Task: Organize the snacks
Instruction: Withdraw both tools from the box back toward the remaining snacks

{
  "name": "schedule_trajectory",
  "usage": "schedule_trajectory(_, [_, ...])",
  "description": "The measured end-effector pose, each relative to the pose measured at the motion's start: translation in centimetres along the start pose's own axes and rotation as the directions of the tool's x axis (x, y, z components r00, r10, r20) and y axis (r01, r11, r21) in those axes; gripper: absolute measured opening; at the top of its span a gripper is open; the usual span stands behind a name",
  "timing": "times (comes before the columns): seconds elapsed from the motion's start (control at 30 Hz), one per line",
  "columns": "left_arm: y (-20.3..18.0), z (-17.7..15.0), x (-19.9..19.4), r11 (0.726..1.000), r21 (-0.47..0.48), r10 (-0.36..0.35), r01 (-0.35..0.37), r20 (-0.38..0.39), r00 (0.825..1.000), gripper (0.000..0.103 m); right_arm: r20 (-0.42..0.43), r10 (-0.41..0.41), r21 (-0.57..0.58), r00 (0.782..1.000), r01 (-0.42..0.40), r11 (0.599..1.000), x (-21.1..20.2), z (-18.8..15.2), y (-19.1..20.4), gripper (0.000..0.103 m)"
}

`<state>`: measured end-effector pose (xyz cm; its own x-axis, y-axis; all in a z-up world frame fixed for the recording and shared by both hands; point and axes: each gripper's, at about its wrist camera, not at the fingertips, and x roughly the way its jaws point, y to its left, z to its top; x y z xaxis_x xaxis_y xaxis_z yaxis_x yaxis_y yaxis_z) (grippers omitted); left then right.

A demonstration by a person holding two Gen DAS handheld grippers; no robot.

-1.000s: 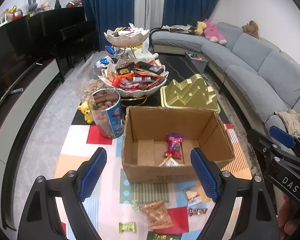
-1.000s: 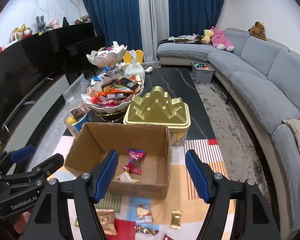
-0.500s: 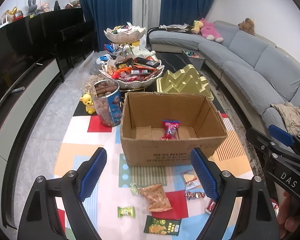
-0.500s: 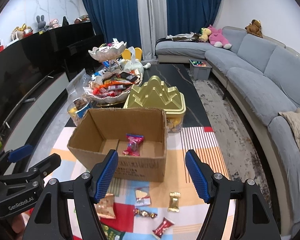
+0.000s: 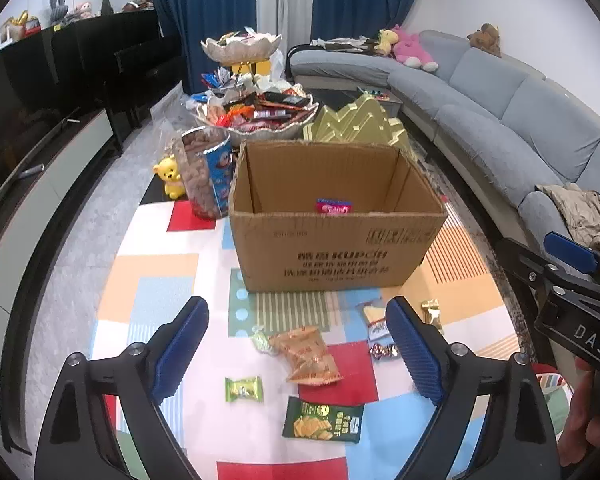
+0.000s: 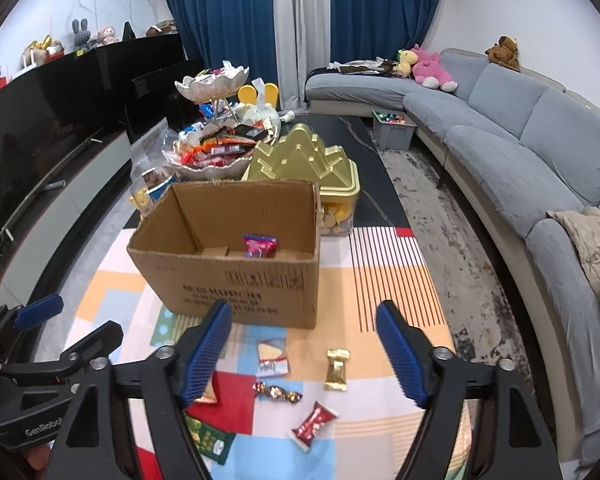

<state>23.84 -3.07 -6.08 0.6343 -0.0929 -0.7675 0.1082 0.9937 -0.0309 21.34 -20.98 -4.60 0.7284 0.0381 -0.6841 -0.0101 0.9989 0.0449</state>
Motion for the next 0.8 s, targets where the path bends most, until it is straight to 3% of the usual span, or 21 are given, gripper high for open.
schedule_trajectory(0.37, [-0.7,-3.3,0.4,0.999,0.032,0.003,-0.002,-0.009,1.0,0.102,-0.062,-0.015,0.029,0.998,0.017,0.999,0.7,-3.6,-0.8,0.08])
schedule_trajectory(0.8, [-1.1,-7.7,1.9,0.999,0.043,-0.01,0.013,-0.065,0.998,0.102,-0.107,-0.035,0.03,0.994,0.039,0.999,1.8,-7.7,-1.1,0.08])
